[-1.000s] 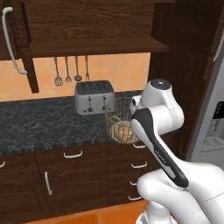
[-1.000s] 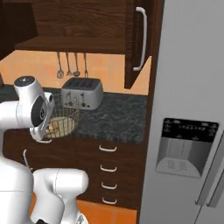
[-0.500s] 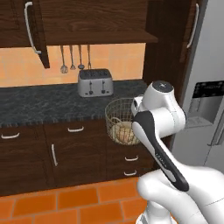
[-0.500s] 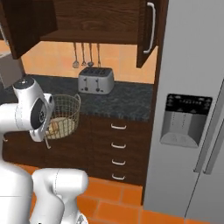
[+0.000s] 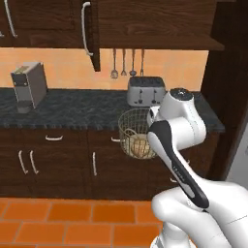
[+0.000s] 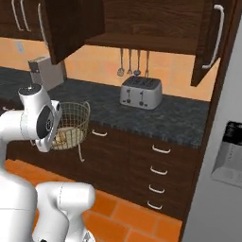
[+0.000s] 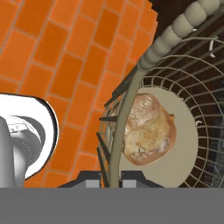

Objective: Open the cabinet, pick up the bread from the cabinet and place it in the basket. Then move the basket to the dining counter.

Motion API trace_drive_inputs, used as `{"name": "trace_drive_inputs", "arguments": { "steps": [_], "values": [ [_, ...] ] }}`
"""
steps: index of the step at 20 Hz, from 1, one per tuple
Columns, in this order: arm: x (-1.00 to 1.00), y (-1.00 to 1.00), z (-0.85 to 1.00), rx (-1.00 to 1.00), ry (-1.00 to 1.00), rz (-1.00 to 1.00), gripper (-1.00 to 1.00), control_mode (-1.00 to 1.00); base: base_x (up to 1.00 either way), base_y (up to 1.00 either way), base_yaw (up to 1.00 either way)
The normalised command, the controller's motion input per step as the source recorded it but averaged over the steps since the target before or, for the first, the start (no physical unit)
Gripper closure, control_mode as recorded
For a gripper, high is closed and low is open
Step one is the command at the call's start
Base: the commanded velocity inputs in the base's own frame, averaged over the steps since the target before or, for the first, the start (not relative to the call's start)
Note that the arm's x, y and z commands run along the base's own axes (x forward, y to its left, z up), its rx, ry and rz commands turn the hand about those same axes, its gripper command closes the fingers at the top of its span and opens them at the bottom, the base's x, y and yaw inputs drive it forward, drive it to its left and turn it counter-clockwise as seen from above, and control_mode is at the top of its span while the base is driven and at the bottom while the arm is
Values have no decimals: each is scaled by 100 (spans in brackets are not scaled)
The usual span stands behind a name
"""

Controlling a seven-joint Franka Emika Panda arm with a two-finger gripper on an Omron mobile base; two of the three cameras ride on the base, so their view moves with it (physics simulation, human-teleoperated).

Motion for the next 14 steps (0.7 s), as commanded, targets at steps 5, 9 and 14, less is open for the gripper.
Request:
{"name": "trace_drive_inputs", "arguments": {
  "steps": [5, 9, 14],
  "values": [
    [0, 0, 0, 0, 0, 0, 100, 100, -4, 0, 100],
    [0, 0, 0, 0, 0, 0, 100, 100, -11, 0, 100],
    [0, 0, 0, 0, 0, 0, 100, 100, -11, 0, 100]
  ]
}}
